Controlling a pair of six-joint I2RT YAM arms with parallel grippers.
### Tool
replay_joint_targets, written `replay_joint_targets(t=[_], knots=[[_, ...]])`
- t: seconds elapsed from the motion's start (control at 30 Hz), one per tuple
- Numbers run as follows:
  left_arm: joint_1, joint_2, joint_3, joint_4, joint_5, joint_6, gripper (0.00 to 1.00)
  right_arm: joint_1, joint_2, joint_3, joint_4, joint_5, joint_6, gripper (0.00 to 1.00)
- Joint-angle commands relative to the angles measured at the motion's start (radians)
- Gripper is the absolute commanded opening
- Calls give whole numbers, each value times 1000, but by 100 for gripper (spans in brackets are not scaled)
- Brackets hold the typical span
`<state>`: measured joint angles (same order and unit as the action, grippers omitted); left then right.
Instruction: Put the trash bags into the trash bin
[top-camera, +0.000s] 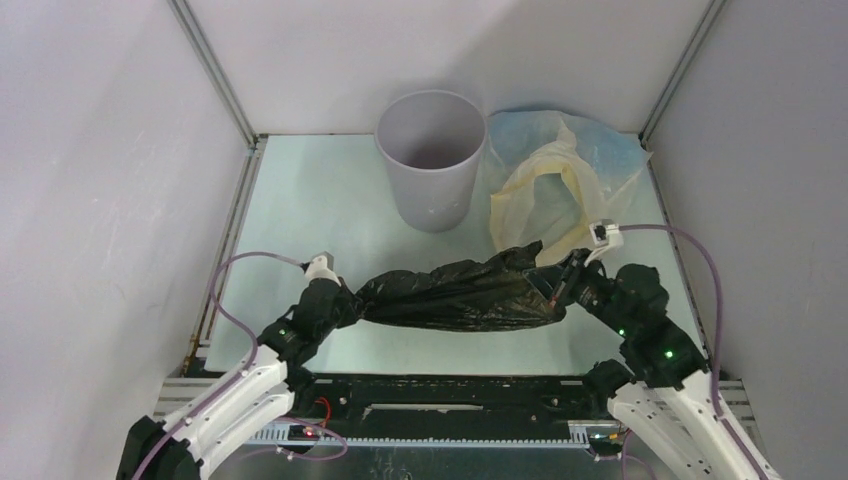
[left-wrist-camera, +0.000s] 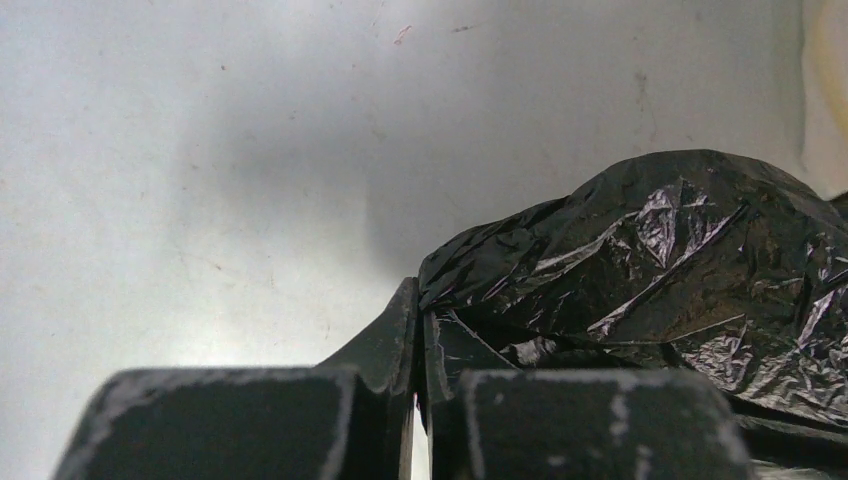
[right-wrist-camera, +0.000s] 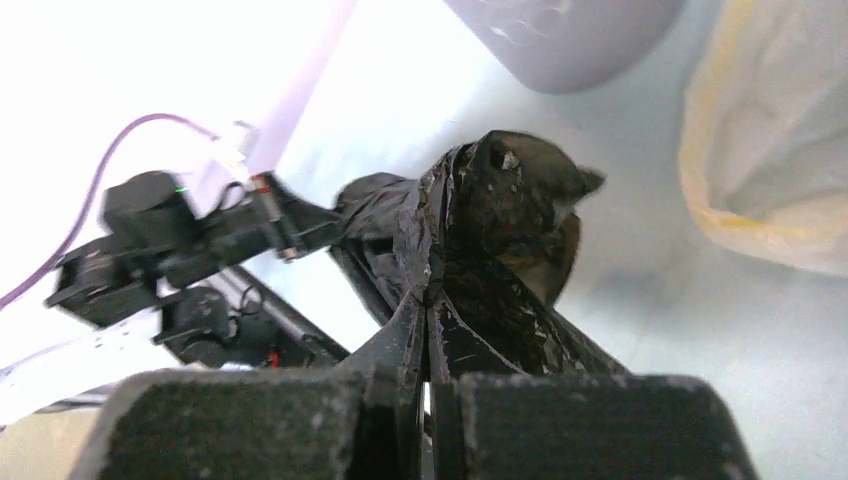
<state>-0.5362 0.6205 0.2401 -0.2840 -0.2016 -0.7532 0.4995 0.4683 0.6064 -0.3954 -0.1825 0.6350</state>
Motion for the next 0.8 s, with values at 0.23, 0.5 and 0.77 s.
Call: replay_joint_targets(t=[0.23, 0.5, 0.77], knots=[[17, 264, 173, 158, 12, 23, 6, 187, 8, 200, -154, -221, -129, 0], [78, 428, 423, 160, 123, 52, 9, 532, 156, 242, 12, -169, -139, 0], [49, 496, 440, 174, 258, 113, 65, 798, 408, 339, 197, 117, -203, 0]])
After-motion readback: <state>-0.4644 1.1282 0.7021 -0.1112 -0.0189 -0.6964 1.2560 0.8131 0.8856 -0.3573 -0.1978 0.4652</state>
